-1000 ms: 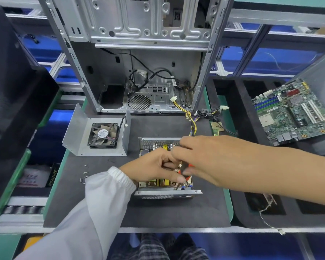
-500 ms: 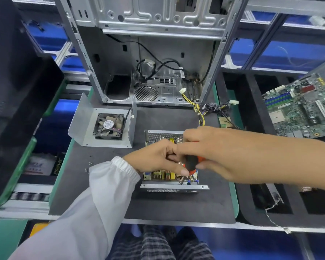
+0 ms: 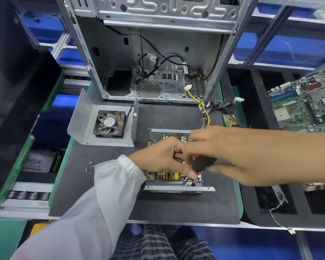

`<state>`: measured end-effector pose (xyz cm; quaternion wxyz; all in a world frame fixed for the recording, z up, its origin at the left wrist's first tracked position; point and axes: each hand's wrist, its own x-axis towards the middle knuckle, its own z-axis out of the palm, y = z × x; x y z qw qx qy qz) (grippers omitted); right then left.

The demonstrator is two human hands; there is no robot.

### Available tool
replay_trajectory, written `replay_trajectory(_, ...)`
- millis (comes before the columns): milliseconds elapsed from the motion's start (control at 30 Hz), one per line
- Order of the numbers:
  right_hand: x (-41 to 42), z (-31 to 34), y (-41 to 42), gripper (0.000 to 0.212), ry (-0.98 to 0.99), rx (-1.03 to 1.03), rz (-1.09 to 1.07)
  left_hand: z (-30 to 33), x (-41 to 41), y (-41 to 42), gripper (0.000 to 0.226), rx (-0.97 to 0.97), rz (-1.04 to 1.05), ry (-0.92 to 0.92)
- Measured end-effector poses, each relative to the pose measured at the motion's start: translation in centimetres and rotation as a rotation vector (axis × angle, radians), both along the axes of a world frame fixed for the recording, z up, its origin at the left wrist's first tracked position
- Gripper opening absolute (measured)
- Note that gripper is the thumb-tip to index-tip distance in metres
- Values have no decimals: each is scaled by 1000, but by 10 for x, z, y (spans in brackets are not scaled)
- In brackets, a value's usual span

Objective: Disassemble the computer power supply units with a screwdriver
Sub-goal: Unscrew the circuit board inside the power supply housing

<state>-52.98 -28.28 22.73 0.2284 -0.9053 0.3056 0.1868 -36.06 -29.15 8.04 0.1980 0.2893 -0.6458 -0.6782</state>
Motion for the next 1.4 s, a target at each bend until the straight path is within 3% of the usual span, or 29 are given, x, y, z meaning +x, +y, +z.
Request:
replay_trajectory(133,3,-1,2,41,7,-86,-137,1,-6,0,35,-11,-22,13)
replay_trajectory(233,5,-8,1,26,-33,-138,-161,4,1,-4,40,-53,-81,3)
replay_trajectory(367,-1,-3,-3,20,-156,-102,-303,6,26,-9,22,-66,21,-25)
replay_trajectory(500,-9,2,-11,13,-264,-20,-453,4,44,-9,12,-119,78,-167)
replay_trajectory(600,-13,1,-18,13,-304,9,-525,3,51,-7,19,-147,64,-266)
replay_trajectory(700,-15,1,-25,16,-388,41,-628,0,55,-3,35,-32,86,-292)
replay_trajectory(967,-19,3,-38,19,-572,61,-758,-10,58,6,52,228,282,-143)
replay_trajectory(1200,-24,10,-37,19,-606,18,-750,-5,47,8,35,315,359,4)
replay_trajectory(1400,-45,25,-24,19,-628,-51,-773,9,29,0,28,288,528,-19)
